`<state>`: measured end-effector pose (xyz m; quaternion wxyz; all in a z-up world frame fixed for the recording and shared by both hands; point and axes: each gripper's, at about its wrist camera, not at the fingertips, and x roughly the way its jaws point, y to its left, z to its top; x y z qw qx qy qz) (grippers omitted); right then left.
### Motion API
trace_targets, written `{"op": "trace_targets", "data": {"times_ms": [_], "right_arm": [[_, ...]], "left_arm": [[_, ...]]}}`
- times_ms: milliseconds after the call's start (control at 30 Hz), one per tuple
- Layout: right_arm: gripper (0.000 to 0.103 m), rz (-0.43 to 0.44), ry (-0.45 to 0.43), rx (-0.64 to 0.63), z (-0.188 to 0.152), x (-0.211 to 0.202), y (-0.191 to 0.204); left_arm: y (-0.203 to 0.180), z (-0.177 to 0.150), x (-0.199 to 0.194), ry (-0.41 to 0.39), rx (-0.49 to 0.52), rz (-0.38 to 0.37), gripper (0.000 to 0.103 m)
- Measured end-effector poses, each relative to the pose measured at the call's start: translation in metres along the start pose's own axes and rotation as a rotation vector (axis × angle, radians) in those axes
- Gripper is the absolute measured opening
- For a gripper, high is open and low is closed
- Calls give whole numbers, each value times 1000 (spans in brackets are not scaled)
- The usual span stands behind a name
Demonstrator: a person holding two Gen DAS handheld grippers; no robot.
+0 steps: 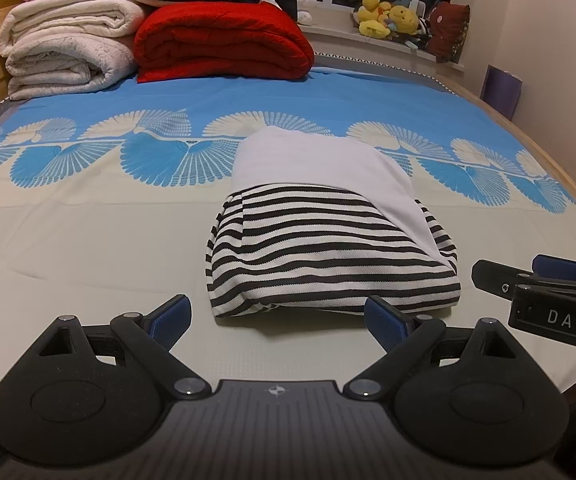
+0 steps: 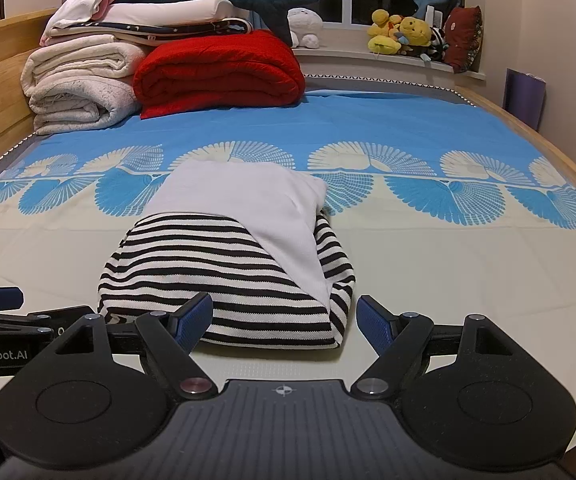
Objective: Fold small clothes
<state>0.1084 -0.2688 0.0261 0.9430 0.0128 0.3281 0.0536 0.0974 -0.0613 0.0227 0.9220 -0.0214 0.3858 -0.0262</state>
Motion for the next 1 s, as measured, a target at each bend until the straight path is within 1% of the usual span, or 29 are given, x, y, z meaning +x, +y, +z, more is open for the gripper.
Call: {"op": "trace_targets", "data": {"times_ms": [700, 767, 1000], "right_arm": [[80, 0, 2, 0, 0, 0, 0], [80, -1, 2, -1, 0, 0, 0], [80, -1, 7, 0, -3, 2, -1]], "left_arm": [[-4, -3, 2, 0, 9, -8, 96], [-2, -3, 3, 8, 9, -3, 102], [-2, -4, 3, 12, 4, 1, 102]]}}
